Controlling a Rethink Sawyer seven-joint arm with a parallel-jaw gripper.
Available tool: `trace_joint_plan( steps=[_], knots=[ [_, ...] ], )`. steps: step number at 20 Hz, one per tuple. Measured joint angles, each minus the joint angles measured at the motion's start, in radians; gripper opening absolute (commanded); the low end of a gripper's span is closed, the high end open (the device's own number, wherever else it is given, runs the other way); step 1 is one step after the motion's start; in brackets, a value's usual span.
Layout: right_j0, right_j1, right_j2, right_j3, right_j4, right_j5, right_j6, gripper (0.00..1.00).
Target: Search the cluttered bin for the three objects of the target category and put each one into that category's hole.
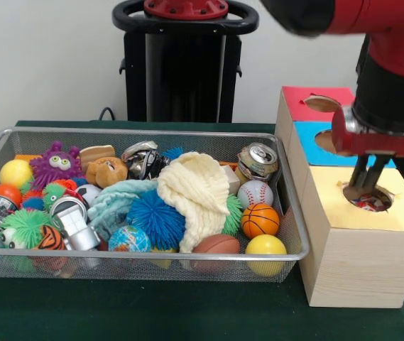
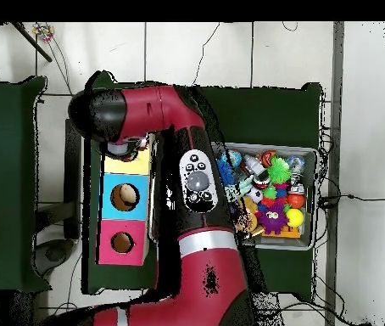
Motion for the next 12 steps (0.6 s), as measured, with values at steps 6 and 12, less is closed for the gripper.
trace_joint_plan(
  steps=[6,12],
  knots=[
    [-0.011,-0.053,0.004,-0.002,0.0,0.045,0.0,0.0],
    [-0.035,-0.087,0.004,-0.002,-0.002,0.045,0.0,0.0]
  ],
)
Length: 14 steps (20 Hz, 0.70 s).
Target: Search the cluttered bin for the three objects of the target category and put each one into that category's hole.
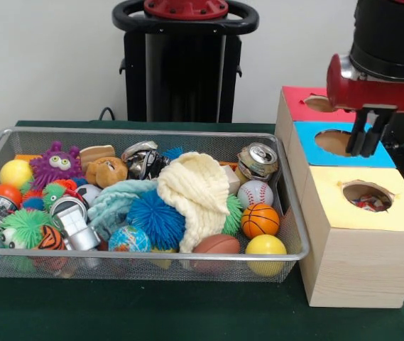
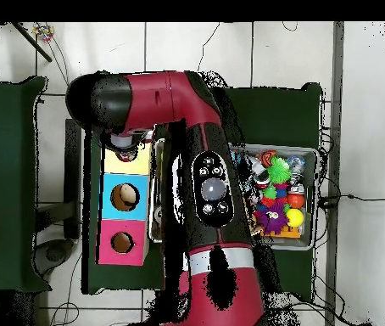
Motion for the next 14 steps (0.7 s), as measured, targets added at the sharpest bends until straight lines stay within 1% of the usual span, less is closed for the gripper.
trace_joint_plan(
  steps=[4,14],
  knots=[
    [-0.027,-0.007,0.0,0.0,-0.015,0.0,0.0,0.0],
    [-0.117,0.002,0.002,-0.008,-0.102,-0.018,-0.011,0.0]
  ],
)
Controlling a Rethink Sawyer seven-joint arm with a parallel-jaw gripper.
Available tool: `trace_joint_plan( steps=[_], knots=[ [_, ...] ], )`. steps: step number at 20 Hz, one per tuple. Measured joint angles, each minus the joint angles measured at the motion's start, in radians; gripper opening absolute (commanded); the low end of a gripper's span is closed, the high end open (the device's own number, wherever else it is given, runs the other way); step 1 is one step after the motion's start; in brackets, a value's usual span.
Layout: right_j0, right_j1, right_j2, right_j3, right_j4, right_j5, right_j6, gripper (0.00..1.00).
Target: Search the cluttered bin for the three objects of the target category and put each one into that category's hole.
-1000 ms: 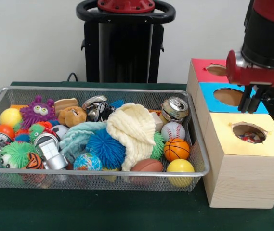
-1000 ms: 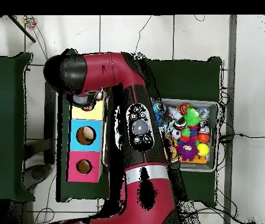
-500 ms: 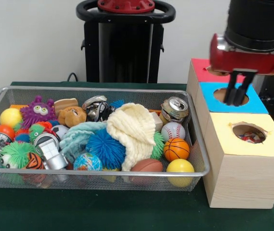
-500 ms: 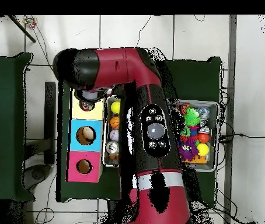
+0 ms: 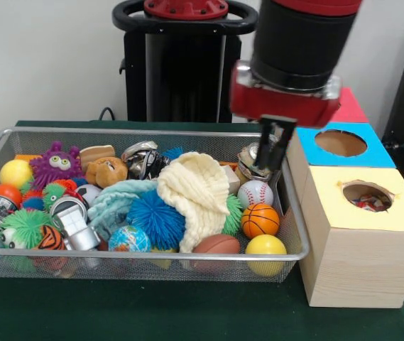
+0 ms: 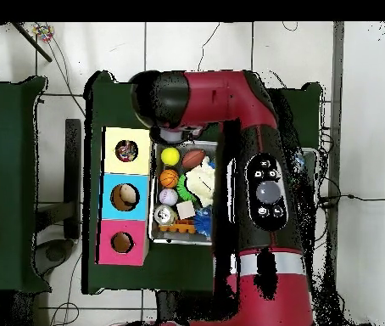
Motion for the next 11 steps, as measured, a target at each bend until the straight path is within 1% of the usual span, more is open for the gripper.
trace_joint_plan(
  steps=[6,11],
  knots=[
    [-0.055,0.006,0.014,-0.005,-0.029,-0.006,-0.027,0.0],
    [-0.089,0.01,0.036,-0.006,-0.03,-0.017,-0.048,0.0]
  ],
)
